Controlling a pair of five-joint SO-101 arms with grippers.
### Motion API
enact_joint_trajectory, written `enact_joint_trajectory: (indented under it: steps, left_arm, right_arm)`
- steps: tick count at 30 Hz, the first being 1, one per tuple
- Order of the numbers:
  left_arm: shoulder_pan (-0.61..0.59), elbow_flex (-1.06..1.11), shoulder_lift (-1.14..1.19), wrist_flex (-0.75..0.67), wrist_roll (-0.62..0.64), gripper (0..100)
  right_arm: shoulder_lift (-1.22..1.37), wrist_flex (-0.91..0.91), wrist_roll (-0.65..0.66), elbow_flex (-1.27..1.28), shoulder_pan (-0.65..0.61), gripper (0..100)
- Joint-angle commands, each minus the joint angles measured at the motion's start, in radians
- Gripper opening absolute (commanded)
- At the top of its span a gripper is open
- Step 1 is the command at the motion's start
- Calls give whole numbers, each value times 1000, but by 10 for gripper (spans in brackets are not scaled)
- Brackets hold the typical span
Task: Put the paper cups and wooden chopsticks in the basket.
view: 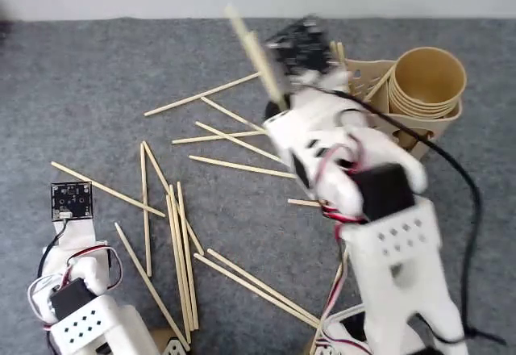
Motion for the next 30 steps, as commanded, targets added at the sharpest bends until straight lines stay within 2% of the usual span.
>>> enact_joint_trajectory:
  steps: [1, 6, 13, 23, 27, 30]
  left_arm:
    - [8, -10, -12, -23, -5, 95]
    - [8, -10, -12, -23, -5, 95]
    - [8, -10, -12, -23, -5, 95]
    - [8, -8, -12, -23, -5, 95]
    - [8, -8, -12, -23, -5, 95]
    - [8, -8, -12, -23, -5, 95]
  right_arm:
    - [-77, -140, 14, -23, 97, 9]
    - [-76, -352, 9, -15, 186, 9]
    - [-35, -641, 11, 55, 222, 9]
    - [25, -1059, 11, 442, 288, 9]
    - [-12, -1130, 11, 565, 288, 19]
    - [-25, -1086, 9, 574, 286, 89]
